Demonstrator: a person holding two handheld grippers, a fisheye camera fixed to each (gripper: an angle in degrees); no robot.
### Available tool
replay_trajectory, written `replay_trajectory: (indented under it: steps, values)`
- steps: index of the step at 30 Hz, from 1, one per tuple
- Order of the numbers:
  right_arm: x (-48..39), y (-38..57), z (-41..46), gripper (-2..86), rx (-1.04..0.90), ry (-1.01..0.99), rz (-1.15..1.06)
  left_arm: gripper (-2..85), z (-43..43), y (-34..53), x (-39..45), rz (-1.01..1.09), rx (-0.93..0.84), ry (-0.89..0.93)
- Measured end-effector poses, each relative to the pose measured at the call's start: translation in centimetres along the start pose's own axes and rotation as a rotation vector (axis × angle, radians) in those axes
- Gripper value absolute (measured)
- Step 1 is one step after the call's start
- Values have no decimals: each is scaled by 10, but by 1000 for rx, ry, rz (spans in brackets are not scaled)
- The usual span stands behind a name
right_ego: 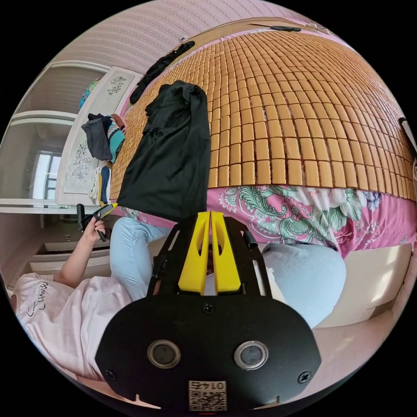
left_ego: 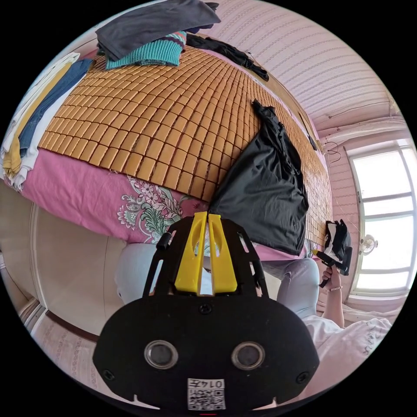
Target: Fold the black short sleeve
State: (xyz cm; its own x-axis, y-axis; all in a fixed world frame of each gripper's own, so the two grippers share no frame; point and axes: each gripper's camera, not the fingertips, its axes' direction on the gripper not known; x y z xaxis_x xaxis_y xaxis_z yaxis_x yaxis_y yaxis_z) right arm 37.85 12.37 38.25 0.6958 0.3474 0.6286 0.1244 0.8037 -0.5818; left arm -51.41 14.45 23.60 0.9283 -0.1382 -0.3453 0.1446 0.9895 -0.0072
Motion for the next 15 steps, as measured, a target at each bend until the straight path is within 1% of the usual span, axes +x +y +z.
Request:
replay_trajectory:
  steps: [4, 6, 7, 8, 10, 12, 13, 15]
  values:
    - [-21, -3, 20, 87, -36, 26, -21, -10, -4, 0, -6, -26, 6, 19]
    - [-29, -4, 35, 82, -74, 41, -33, -10, -8, 4, -6, -19, 10, 28]
    - [-35, 0, 33, 63, -48, 119, -34, -10, -10, 6, -7, -18, 12, 32]
    - [-39, 2, 32, 53, -34, 143, -55, -10, -14, 10, -6, -11, 20, 44]
    - [-43, 10, 33, 21, -46, 89, -89, -10, -24, 17, -4, 10, 51, 73]
    - [-46, 14, 29, 11, -71, 49, -100, -10, -42, 28, 2, 48, 96, 110]
    - [-48, 19, 18, 7, -53, 21, -115, -10, -47, 31, 3, 59, 108, 119]
    - [-51, 28, -7, 4, -6, -23, -129, -10, -75, 44, 14, 131, 190, 168]
